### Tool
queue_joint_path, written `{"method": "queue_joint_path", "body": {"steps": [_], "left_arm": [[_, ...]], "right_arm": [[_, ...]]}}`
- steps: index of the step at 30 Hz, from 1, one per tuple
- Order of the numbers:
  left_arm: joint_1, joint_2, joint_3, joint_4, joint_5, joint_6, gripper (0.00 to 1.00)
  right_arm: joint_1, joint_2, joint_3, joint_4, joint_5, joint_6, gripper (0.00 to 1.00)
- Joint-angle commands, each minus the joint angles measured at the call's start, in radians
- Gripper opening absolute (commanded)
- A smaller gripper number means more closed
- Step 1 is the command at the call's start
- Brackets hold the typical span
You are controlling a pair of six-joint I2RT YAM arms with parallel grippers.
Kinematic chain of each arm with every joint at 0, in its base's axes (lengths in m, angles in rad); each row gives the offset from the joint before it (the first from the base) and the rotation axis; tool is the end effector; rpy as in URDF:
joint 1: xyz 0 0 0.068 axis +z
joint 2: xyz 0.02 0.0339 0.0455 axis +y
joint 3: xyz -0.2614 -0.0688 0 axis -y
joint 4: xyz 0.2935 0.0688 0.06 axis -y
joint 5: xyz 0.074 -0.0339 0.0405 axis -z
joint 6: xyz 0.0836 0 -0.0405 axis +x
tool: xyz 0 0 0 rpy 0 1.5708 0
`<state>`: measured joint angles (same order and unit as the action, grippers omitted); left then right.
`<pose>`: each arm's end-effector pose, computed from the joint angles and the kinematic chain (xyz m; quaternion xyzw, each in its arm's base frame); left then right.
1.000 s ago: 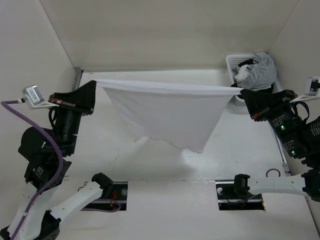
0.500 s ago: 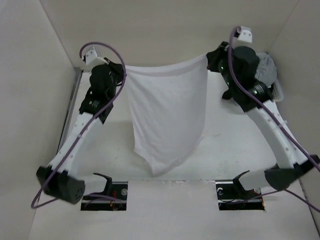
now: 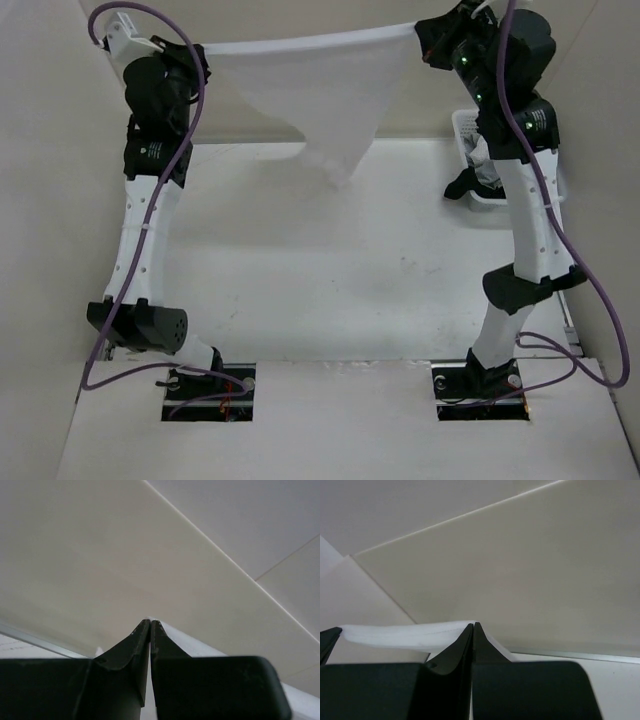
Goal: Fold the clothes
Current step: Flatten the tank top out, then fold the tank top
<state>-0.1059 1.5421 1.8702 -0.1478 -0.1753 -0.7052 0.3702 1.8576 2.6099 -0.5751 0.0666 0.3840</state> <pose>0.4240 -0.0304 0.5542 -0.2526 0.5898 -0.2503 0.7250 0.3956 0.1476 0.6363 0.0300 0.6412 0.2624 0.7205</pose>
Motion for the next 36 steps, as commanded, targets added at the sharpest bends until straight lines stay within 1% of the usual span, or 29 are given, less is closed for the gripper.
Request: {"method": "queue_joint_path", "body": {"steps": [1, 4, 6, 10, 13, 14, 17, 20, 22, 25, 27, 30, 33, 35, 36], "left_arm": [[0.008, -0.060, -0.003, 0.028, 0.020, 0.029, 0.02], [-0.007, -0.126, -0.123, 0.066, 0.013, 0.041, 0.02], [-0.028, -0.190, -0.248, 0.102, -0.004, 0.044, 0.02], [-0.077, -0.374, -0.553, 0.139, -0.071, 0.044, 0.02], [-0.129, -0.549, -0.814, 0.142, -0.108, 0.036, 0.03], [-0.151, -0.606, -0.901, 0.133, -0.119, 0.032, 0.03], [-0.209, -0.784, -1.110, 0.018, -0.147, 0.010, 0.03], [-0.238, -0.954, -1.239, -0.158, -0.156, -0.008, 0.03], [-0.239, -1.046, -1.284, -0.293, -0.150, -0.040, 0.02], [-0.245, -1.120, -1.295, -0.488, -0.136, -0.109, 0.02], [-0.260, -1.165, -1.298, -0.567, -0.125, -0.160, 0.02], [-0.314, -1.205, -1.290, -0.628, -0.148, -0.238, 0.01], [-0.321, -1.191, -1.274, -0.628, -0.176, -0.267, 0.00], [-0.314, -1.136, -1.257, -0.535, -0.200, -0.248, 0.00], [-0.306, -1.087, -1.247, -0.463, -0.211, -0.226, 0.00]], "right_arm": [[-0.014, -0.053, -0.026, -0.012, -0.036, 0.003, 0.01], [-0.012, -0.156, -0.233, 0.024, -0.030, -0.008, 0.00], [-0.011, -0.262, -0.432, 0.107, -0.018, -0.026, 0.00], [0.031, -0.519, -0.881, 0.202, 0.001, -0.024, 0.01], [0.120, -0.745, -1.262, 0.285, 0.053, -0.004, 0.02], [0.155, -0.812, -1.372, 0.291, 0.083, 0.030, 0.02], [0.280, -0.995, -1.646, 0.268, 0.159, 0.131, 0.02], [0.438, -1.119, -1.844, 0.198, 0.209, 0.260, 0.01], [0.555, -1.170, -1.944, 0.156, 0.217, 0.363, 0.01], [0.705, -1.198, -2.040, 0.103, 0.222, 0.490, 0.01], [0.791, -1.201, -2.070, 0.055, 0.228, 0.570, 0.00], [0.894, -1.204, -2.075, 0.003, 0.268, 0.663, 0.00], [0.930, -1.209, -2.044, 0.012, 0.318, 0.682, 0.00], [0.866, -1.181, -2.007, 0.055, 0.332, 0.618, 0.00], [0.803, -1.152, -1.987, 0.095, 0.320, 0.560, 0.00]]}}
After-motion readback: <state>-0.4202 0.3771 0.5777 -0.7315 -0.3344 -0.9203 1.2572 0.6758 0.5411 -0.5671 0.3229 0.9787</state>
